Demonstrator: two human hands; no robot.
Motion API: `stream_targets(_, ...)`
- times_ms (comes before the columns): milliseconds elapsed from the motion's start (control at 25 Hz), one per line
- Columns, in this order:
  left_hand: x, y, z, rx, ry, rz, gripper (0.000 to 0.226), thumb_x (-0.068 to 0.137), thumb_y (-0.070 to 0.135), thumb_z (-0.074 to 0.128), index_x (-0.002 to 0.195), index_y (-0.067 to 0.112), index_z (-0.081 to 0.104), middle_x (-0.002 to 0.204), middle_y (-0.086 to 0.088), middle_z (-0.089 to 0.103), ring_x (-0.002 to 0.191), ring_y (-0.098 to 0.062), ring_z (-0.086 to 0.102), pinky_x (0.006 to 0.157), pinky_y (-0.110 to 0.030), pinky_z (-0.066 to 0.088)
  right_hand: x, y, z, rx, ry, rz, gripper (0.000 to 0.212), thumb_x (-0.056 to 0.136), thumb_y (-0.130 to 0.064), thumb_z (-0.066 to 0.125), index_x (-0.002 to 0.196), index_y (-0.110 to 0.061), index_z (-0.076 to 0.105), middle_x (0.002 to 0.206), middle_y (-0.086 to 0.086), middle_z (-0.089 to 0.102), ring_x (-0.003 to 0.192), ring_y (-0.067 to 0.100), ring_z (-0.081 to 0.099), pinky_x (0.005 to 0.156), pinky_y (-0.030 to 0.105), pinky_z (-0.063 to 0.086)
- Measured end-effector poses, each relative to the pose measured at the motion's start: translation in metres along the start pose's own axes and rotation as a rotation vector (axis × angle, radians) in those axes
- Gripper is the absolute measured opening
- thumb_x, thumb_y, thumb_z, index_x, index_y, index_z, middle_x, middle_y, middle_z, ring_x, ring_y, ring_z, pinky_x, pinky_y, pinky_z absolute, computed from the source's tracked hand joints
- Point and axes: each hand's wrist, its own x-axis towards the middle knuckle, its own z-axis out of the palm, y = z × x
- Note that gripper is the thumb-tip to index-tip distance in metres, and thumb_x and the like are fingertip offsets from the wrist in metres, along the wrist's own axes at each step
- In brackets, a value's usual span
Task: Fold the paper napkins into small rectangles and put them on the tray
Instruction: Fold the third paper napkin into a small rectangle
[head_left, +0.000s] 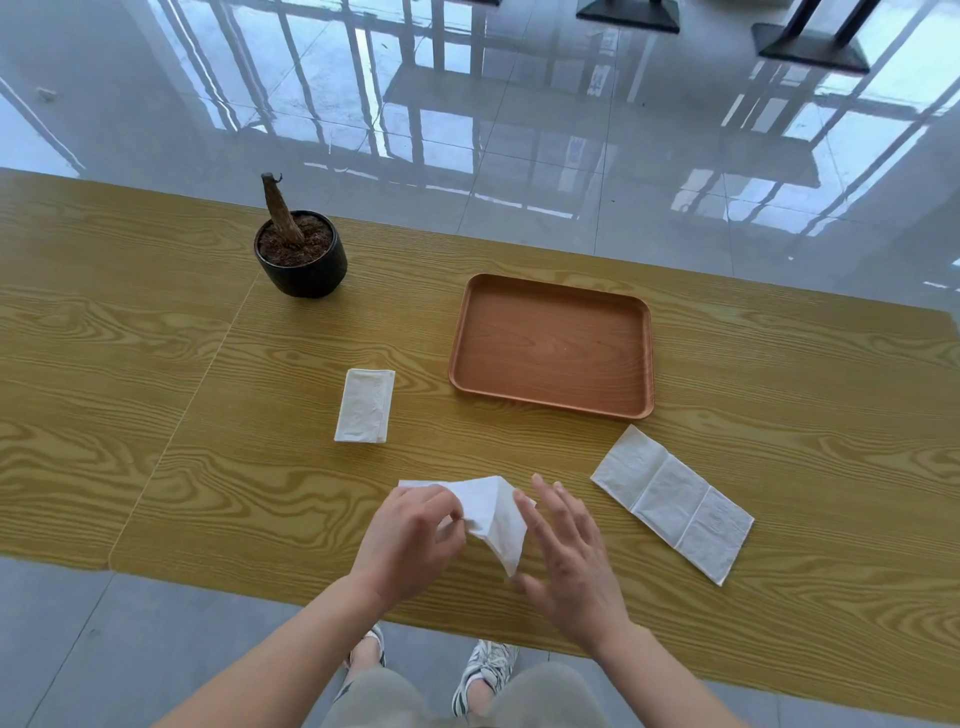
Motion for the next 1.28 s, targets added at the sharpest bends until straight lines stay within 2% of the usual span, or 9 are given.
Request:
stream_targets(120,0.007,0.007,-0.011,-0.15,-0.022,-0.165,0.006,0.081,0.027,0.066,0.079,0.022,0.066,0.075,0.01,0.071,0.072,-0.013,0.066,0.069,-0.036,0.054,0.02,-0.009,-0.008,0.134,0.245,-0.038,0.054,0.078,-0.012,0.083,0.128,-0.02,0.067,0.142,0.003,0.059,0.135,0.026,0.049,0.107,0.041,0.043)
stream_targets(240,0.018,0.002,-0.025,-0.306,-0.086,-0.265,0.016,0.083,0.042,0.072,0.089,0.028,0.068,0.077,0.011,0.07,0.073,-0.005,0.066,0.07,-0.034,0.056,0.036,-0.017,-0.025,0.391,0.256,0.062,0.006,0.09,-0.023,0.07,0.088,-0.02,0.074,0.087,-0.009,0.073,0.083,0.013,0.066,0.069,0.035,0.054)
stream_targets(320,0.021,-0.005,-0.036,-0.303,-0.231,-0.312,0.041,0.075,0.052,0.08,0.109,0.036,0.065,0.09,0.015,0.07,0.08,-0.003,0.066,0.074,-0.026,0.055,0.046,-0.018,-0.036,0.629,0.135,0.295,0.033,0.088,-0.041,0.058,0.067,-0.016,0.06,0.063,-0.011,0.057,0.059,0.01,0.049,0.055,0.039,0.04)
stream_targets(400,0.018,-0.013,-0.039,-0.17,-0.315,-0.303,0.05,0.073,0.044,0.083,0.118,0.036,0.064,0.092,0.016,0.07,0.082,-0.002,0.065,0.079,-0.027,0.054,0.055,-0.015,-0.046,0.823,0.056,0.507,0.03,0.079,-0.037,0.054,0.062,-0.012,0.051,0.062,-0.004,0.05,0.061,0.014,0.044,0.058,0.038,0.037)
stream_targets(520,0.017,-0.015,-0.034,-0.373,-0.17,-0.448,0.017,0.081,0.019,0.079,0.096,0.026,0.075,0.078,0.003,0.073,0.072,-0.01,0.066,0.074,-0.036,0.056,0.064,-0.008,-0.055,0.975,-0.029,0.737,0.011,0.069,-0.028,0.058,0.07,-0.017,0.059,0.069,0.002,0.054,0.067,0.02,0.05,0.063,0.036,0.042)
stream_targets(800,0.031,-0.016,-0.022,-0.863,0.102,-0.9,0.017,0.085,0.006,0.073,0.1,0.015,0.072,0.09,-0.012,0.075,0.08,-0.025,0.074,0.065,-0.035,0.062,0.061,0.012,-0.045,0.913,-0.134,0.872,0.018,0.081,-0.024,0.064,0.083,-0.006,0.066,0.083,0.009,0.07,0.07,0.023,0.065,0.054,0.03,0.05)
stream_targets(1000,0.024,-0.021,-0.012,-0.199,0.07,-0.647,0.034,0.087,0.02,0.07,0.12,0.023,0.064,0.105,0.002,0.059,0.089,-0.014,0.06,0.079,-0.036,0.055,0.047,0.009,-0.033,0.676,-0.073,0.793,0.025,0.084,-0.038,0.068,0.077,-0.014,0.064,0.072,0.004,0.065,0.068,0.022,0.062,0.062,0.039,0.047)
stream_targets(1160,-0.011,-0.02,0.007,0.109,-0.024,-0.25,0.032,0.085,0.016,0.071,0.116,0.019,0.068,0.115,-0.002,0.061,0.106,-0.024,0.059,0.082,-0.04,0.051,0.041,0.005,-0.033,0.6,0.032,0.768,0.025,0.086,-0.039,0.068,0.078,-0.016,0.064,0.078,0.004,0.067,0.074,0.025,0.065,0.07,0.048,0.056)
stream_targets(1280,-0.023,-0.02,0.015,0.245,-0.068,-0.178,0.03,0.083,0.021,0.074,0.113,0.025,0.069,0.127,-0.004,0.062,0.122,-0.026,0.057,0.088,-0.045,0.049,0.041,-0.002,-0.036,0.6,0.101,0.674,0.017,0.085,-0.042,0.071,0.08,-0.026,0.067,0.072,-0.005,0.069,0.069,0.016,0.065,0.067,0.041,0.054)
